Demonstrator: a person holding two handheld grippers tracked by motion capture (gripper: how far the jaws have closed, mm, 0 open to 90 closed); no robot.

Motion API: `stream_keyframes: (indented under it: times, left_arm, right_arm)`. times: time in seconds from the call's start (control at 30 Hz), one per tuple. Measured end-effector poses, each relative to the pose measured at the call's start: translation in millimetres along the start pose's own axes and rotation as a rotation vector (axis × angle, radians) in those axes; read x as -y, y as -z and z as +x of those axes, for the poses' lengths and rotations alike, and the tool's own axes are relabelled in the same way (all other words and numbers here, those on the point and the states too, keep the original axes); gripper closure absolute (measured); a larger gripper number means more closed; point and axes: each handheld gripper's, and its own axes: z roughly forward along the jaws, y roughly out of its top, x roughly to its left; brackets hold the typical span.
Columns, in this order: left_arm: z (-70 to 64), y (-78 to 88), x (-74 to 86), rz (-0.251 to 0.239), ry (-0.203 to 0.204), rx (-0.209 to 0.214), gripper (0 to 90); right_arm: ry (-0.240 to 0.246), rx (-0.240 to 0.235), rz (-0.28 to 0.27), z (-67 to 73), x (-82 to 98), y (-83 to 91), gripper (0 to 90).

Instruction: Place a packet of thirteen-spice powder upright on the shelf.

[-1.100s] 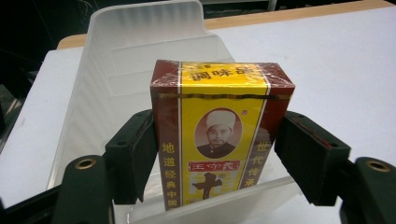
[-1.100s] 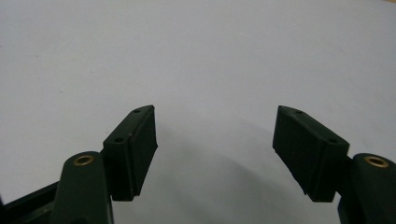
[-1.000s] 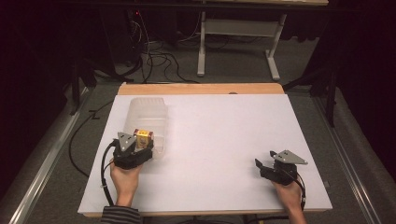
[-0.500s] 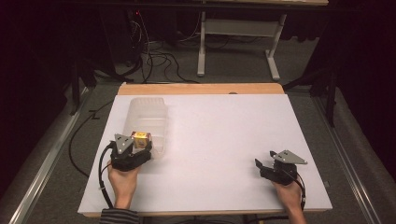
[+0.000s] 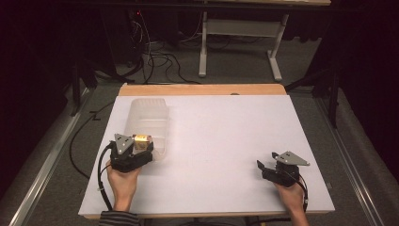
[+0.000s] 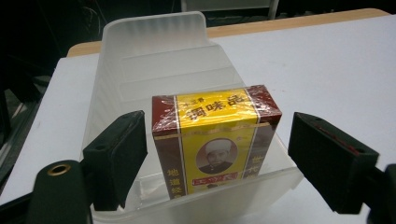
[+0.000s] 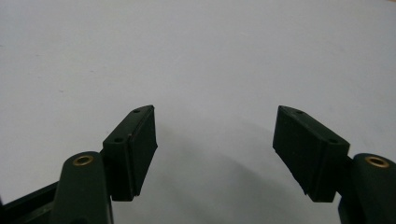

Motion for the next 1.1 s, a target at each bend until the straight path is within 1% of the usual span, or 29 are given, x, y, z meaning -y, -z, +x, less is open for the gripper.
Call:
stream_keyframes:
  times: [0.17, 0.2, 0.27, 0.3, 0.47, 0.57, 0.63, 0.73, 0.87, 1.07, 1.1]
  left_arm:
    - [-3.0, 0.5, -5.2, -0.007, -0.003, 0.008, 19.1]
    - [-3.8, 0.4, -7.0, -0.008, 0.001, 0.012, 19.1]
    - [-4.1, -0.8, -9.7, -0.010, -0.005, 0.009, 19.1]
    - [-4.6, -1.1, -10.9, -0.014, 0.001, 0.011, 19.2]
    - [-7.3, -2.1, -15.4, -0.020, -0.003, 0.016, 19.4]
    - [-13.3, -1.5, -21.4, -0.031, -0.012, 0.033, 19.6]
    - [-16.6, -1.5, -23.8, -0.037, -0.010, 0.043, 19.8]
    - [-20.2, -2.2, -24.5, -0.034, -0.006, 0.056, 20.2]
    - [-22.7, -3.1, -22.8, -0.029, -0.005, 0.062, 20.5]
    - [-35.1, -3.5, -21.3, -0.028, -0.009, 0.098, 21.2]
    - [-35.1, -3.5, -21.3, -0.028, -0.009, 0.098, 21.3]
  right_arm:
    - [-0.002, 0.000, -0.002, -0.1, 0.0, -0.2, 30.5]
    - [-0.001, 0.000, -0.002, -0.1, 0.0, -0.2, 30.4]
    - [-0.001, -0.001, -0.001, -0.1, 0.0, -0.2, 30.4]
    - [-0.001, -0.002, -0.001, -0.2, 0.0, -0.2, 30.4]
    - [-0.003, 0.000, 0.003, 0.0, -0.1, -0.1, 30.4]
    - [-0.001, 0.000, 0.002, 0.1, -0.1, -0.1, 30.4]
    - [-0.001, 0.000, 0.002, -0.1, -0.1, -0.1, 30.4]
    - [0.002, 0.000, 0.004, -0.1, -0.2, 0.0, 30.4]
    - [-0.002, 0.000, 0.003, 0.1, -0.1, -0.1, 30.4]
    - [-0.002, 0.000, 0.002, 0.0, -0.1, -0.1, 30.4]
    - [-0.002, 0.000, 0.002, 0.0, -0.1, -0.1, 30.4]
